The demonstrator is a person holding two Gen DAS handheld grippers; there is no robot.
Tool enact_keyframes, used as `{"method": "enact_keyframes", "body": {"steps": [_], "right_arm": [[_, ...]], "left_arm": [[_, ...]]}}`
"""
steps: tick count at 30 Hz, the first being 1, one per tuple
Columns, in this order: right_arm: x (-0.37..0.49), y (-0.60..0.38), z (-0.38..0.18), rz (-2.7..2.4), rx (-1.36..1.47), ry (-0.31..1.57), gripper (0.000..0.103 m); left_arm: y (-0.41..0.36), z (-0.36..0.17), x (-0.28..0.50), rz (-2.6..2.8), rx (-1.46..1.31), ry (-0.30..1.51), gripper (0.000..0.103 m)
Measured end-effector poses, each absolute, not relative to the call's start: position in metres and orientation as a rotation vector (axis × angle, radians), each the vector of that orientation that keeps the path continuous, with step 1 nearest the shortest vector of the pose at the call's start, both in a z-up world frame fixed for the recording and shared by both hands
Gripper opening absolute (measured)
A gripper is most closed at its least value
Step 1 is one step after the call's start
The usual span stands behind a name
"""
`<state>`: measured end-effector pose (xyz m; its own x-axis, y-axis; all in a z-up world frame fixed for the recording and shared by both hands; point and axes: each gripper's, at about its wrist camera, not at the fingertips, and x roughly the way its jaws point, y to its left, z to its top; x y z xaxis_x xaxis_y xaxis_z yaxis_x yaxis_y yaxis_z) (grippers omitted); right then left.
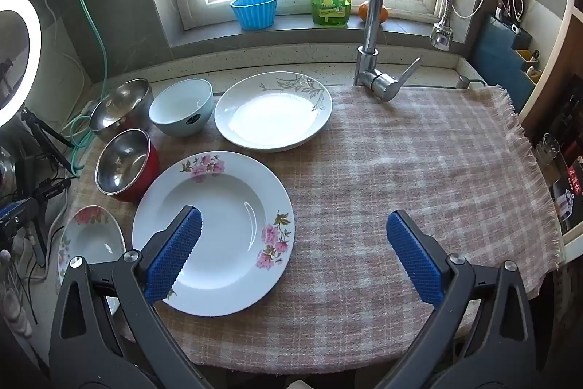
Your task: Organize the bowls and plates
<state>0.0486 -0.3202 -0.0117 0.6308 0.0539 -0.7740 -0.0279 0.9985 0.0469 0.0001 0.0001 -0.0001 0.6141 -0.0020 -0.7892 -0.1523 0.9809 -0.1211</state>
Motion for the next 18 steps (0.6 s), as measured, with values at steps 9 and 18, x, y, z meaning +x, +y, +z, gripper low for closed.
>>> {"method": "enact_keyframes", "body": {"steps": [9, 18], "right_arm": [[0.048, -0.318, -0.01, 0.048, 0.035, 0.874, 0.103], [0.049, -0.319, -0.008, 0.051, 0.037, 0.868, 0.103]], "left_arm": [[0.005, 0.002, 0.001, 0.1, -0.187, 0.896, 0.102], [-0.001, 0.003, 0.001, 0.092, -0.177, 0.895, 0.102]]}}
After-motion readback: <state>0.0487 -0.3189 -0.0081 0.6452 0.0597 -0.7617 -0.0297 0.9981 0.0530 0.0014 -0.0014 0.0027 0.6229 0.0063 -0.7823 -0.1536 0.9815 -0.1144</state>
